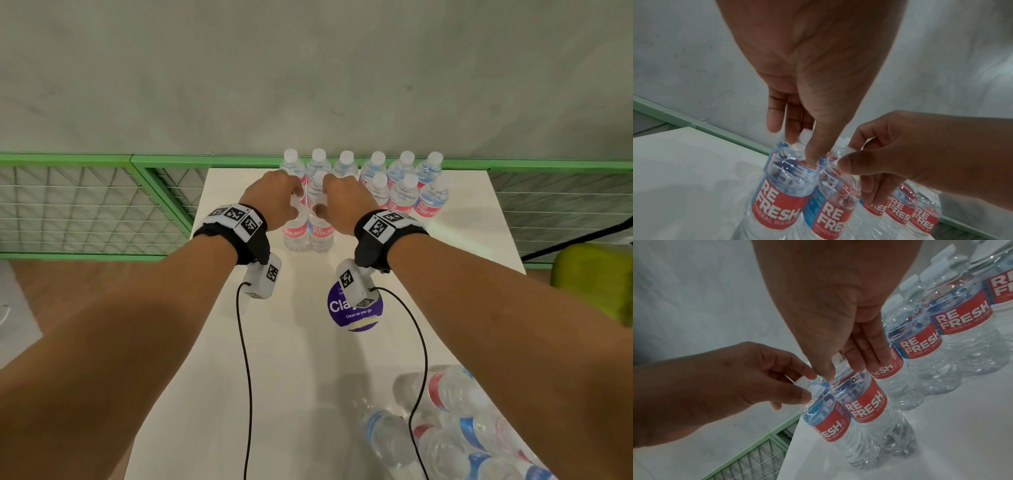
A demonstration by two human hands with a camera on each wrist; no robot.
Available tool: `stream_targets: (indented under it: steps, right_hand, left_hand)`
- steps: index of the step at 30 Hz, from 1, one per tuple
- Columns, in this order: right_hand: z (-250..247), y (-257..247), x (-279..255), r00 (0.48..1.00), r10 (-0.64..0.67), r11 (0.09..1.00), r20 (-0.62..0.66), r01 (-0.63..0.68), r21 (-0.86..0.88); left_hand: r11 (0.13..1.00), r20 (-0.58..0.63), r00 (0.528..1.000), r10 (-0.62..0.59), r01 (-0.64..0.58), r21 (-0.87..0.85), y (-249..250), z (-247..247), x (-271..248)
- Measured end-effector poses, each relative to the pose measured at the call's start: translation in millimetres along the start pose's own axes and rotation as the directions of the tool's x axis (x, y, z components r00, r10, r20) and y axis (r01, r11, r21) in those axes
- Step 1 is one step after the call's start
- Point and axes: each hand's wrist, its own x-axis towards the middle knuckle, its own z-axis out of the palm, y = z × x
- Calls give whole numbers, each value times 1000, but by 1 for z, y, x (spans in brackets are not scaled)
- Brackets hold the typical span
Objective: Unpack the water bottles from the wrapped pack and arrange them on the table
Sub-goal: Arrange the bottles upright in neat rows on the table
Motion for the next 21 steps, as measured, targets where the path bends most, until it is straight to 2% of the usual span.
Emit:
stream_targets:
  steps: [3, 6, 13, 21]
  right_hand:
    - [2, 7, -4, 999, -30, 999, 25, 29, 32]
    - [5, 12, -7, 997, -56, 997, 60, 53, 48]
    - [11, 9, -10, 1000, 6, 992, 2, -7, 124]
    - [22, 11, -12, 998, 27, 981, -56, -16, 192]
  left_hand:
    - [999, -23, 999, -46, 46, 14, -4, 4, -2]
    - [999, -8, 999, -33, 33, 0, -7, 6, -4]
    - [999, -19, 999, -46, 46, -11, -7, 7, -6]
    - [999, -39, 998, -45, 45, -12, -8, 10, -9]
